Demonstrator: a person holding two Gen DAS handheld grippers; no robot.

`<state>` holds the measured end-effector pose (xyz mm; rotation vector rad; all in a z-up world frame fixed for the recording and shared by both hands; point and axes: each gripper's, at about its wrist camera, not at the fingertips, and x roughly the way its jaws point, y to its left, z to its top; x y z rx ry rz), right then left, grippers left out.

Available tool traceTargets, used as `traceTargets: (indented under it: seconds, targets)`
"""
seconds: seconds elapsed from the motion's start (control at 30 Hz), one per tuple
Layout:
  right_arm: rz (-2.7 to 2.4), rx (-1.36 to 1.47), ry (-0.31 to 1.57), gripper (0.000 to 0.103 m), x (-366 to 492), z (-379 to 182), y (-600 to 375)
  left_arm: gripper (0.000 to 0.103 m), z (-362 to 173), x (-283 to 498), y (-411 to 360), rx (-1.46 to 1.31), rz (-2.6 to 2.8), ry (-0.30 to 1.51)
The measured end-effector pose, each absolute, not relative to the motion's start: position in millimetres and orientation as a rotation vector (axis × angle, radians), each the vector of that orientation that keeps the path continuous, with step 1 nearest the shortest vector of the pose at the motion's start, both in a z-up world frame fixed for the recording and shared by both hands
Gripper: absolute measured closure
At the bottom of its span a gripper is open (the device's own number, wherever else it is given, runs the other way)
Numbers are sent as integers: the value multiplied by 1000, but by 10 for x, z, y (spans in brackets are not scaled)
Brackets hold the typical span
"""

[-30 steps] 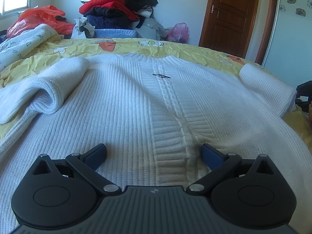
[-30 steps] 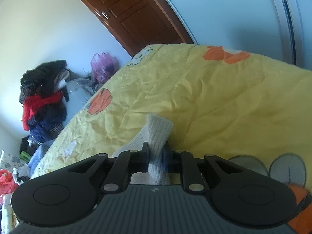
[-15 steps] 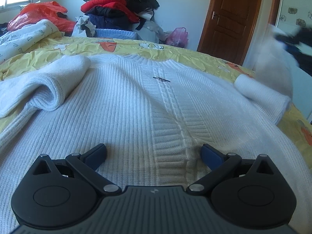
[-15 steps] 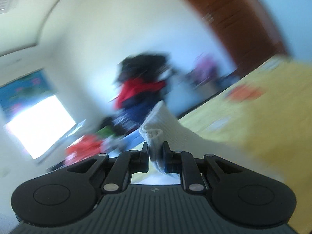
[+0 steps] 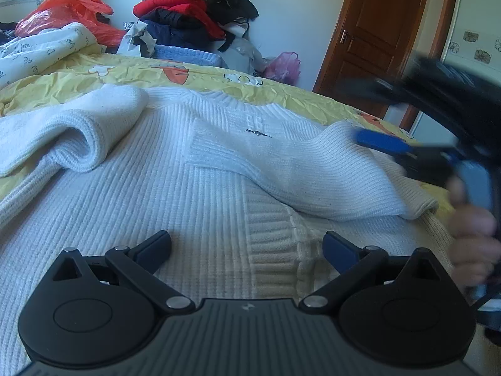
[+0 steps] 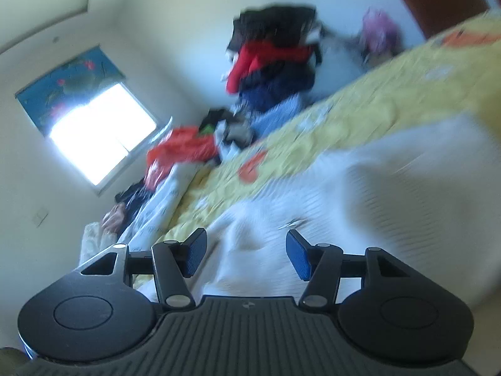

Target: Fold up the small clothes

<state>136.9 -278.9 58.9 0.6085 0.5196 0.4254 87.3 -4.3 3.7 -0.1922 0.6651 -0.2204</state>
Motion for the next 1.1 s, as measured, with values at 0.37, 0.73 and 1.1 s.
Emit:
traceTargets:
  seconds: [0.37, 0.73, 1.1]
  targets:
    - [417, 812, 498, 44, 1049, -36, -3478, 0, 93, 947, 266, -455, -253, 636]
    - [531, 841, 540, 37, 1103, -52, -3443, 76, 159, 1910, 36, -453, -13, 780]
    - [548, 806, 535, 36, 1044, -28, -3405, 94, 579, 1650, 73, -225, 151, 580]
